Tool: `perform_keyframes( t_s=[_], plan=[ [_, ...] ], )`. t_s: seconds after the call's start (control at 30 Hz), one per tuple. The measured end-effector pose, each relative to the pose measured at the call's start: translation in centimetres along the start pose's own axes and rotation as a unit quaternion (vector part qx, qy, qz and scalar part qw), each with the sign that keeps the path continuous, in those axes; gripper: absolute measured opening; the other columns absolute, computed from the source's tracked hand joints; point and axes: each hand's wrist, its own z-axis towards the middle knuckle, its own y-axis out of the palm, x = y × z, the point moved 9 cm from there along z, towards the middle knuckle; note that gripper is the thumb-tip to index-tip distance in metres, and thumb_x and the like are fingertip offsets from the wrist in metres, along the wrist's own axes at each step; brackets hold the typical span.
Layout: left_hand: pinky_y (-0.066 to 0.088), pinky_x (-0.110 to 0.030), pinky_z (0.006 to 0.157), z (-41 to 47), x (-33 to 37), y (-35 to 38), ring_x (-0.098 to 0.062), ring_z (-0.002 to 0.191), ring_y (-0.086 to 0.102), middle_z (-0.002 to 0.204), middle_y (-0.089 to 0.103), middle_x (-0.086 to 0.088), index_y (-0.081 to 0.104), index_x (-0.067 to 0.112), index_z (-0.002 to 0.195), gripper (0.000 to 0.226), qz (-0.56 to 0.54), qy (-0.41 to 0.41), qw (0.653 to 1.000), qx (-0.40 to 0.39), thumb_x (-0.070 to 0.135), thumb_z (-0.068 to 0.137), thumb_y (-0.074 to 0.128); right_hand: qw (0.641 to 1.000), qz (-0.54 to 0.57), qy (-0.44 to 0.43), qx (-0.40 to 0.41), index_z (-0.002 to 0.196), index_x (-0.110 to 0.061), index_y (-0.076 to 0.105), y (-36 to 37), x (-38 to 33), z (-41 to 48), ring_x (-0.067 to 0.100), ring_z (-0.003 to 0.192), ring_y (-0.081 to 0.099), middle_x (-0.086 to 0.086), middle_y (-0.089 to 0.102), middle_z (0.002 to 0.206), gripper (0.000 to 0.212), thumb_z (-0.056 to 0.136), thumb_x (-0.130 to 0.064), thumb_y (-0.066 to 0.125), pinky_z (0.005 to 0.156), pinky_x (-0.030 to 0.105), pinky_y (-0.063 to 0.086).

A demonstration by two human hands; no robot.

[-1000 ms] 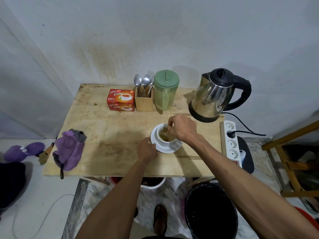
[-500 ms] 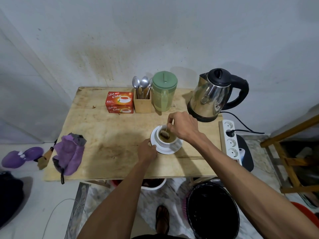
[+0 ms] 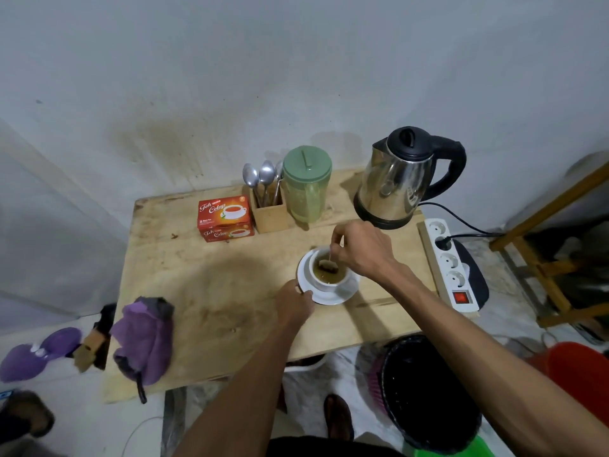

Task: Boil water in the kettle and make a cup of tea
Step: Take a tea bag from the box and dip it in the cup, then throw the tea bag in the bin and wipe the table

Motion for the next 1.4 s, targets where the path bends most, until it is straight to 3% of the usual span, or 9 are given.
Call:
perform_keyframes(
  t_s=[0.13,0.23,0.43,0.6,0.73,0.87,1.07,1.27,1.4],
  plan=[
    [0.055,-0.060,0.086,0.6,0.6,-0.3,-0.052,0.094,0.065,0.098,0.068,-0.036,0.059,0.000,0.108,0.025,0.027,0.005,0.999,-0.033,0.008,0.086,0.066,0.997,0.004,0.068,-0.022,0.093,-0.027,0.071,2.2,1.9,-1.7,0.032,0.085,0.065,0.006,0.071,0.090,0.018,0.087,-0.040,0.061,0.063,0.031,0.040],
    [0.059,-0.054,0.080,0.9,1.5,-1.0,-0.045,0.084,0.070,0.090,0.072,-0.030,0.063,0.004,0.106,0.025,0.045,0.030,0.998,-0.045,0.010,0.083,0.069,0.979,0.103,0.174,0.009,0.094,-0.028,0.066,4.0,4.5,-3.8,0.030,0.085,0.064,0.004,0.070,0.089,0.018,0.086,-0.042,0.057,0.065,0.033,0.043],
    [0.062,-0.054,0.068,2.4,1.9,-1.7,-0.031,0.059,0.064,0.080,0.067,-0.024,0.063,0.023,0.086,0.020,-0.005,0.016,0.997,-0.075,0.004,0.086,0.058,0.839,0.352,0.406,0.085,0.100,-0.011,0.057,9.6,9.5,-9.3,0.030,0.082,0.058,0.010,0.063,0.095,0.024,0.090,-0.028,0.043,0.069,0.038,0.048],
    [0.062,-0.042,0.069,4.1,1.9,-1.3,-0.031,0.063,0.068,0.090,0.070,-0.022,0.065,0.016,0.104,0.021,-0.017,0.020,0.993,-0.114,0.005,0.086,0.061,0.772,0.430,0.468,0.006,0.064,-0.010,0.059,14.9,9.6,-10.5,0.018,0.043,0.043,0.006,0.058,0.056,0.020,0.082,-0.016,0.053,0.042,0.021,0.032],
    [0.061,-0.045,0.076,4.7,1.5,-1.0,-0.037,0.073,0.068,0.103,0.067,-0.030,0.065,0.018,0.099,0.021,-0.042,0.016,0.989,-0.143,0.001,0.088,0.062,0.778,0.433,0.455,0.016,0.071,-0.010,0.062,16.0,9.3,-10.1,0.019,0.047,0.042,0.010,0.057,0.063,0.022,0.088,-0.021,0.055,0.039,0.021,0.032],
    [0.061,-0.040,0.071,5.0,1.1,-0.2,-0.039,0.092,0.062,0.106,0.060,-0.022,0.060,0.009,0.105,0.024,-0.097,-0.002,0.981,-0.170,-0.009,0.089,0.059,0.797,0.405,0.446,0.046,0.071,-0.011,0.060,15.8,9.4,-10.0,0.024,0.064,0.048,0.014,0.056,0.070,0.018,0.088,-0.016,0.056,0.055,0.034,0.039],
    [0.062,-0.030,0.066,5.5,1.2,1.8,-0.024,0.085,0.070,0.095,0.065,-0.003,0.062,0.013,0.114,0.032,-0.102,-0.001,0.978,-0.182,-0.005,0.089,0.059,0.789,0.402,0.457,0.080,0.061,-0.013,0.049,14.8,10.6,-10.8,0.023,0.064,0.042,0.011,0.048,0.065,0.025,0.085,-0.012,0.056,0.057,0.035,0.035],
    [0.061,-0.029,0.066,3.8,2.7,7.4,-0.028,0.092,0.072,0.109,0.067,-0.013,0.068,0.023,0.095,0.025,-0.076,0.011,0.972,-0.224,0.001,0.084,0.067,0.765,0.406,0.485,0.118,0.070,-0.010,0.063,12.7,15.2,-13.5,0.024,0.066,0.046,0.013,0.055,0.068,0.016,0.085,-0.013,0.056,0.061,0.035,0.036],
    [0.061,-0.031,0.070,2.6,3.2,11.7,-0.029,0.093,0.072,0.117,0.065,-0.017,0.066,0.020,0.098,0.022,-0.054,0.014,0.967,-0.247,0.002,0.086,0.065,0.756,0.402,0.496,0.146,0.069,-0.009,0.063,11.2,18.7,-15.3,0.021,0.069,0.048,0.012,0.054,0.068,0.015,0.082,-0.008,0.056,0.062,0.030,0.037]
  ],
)
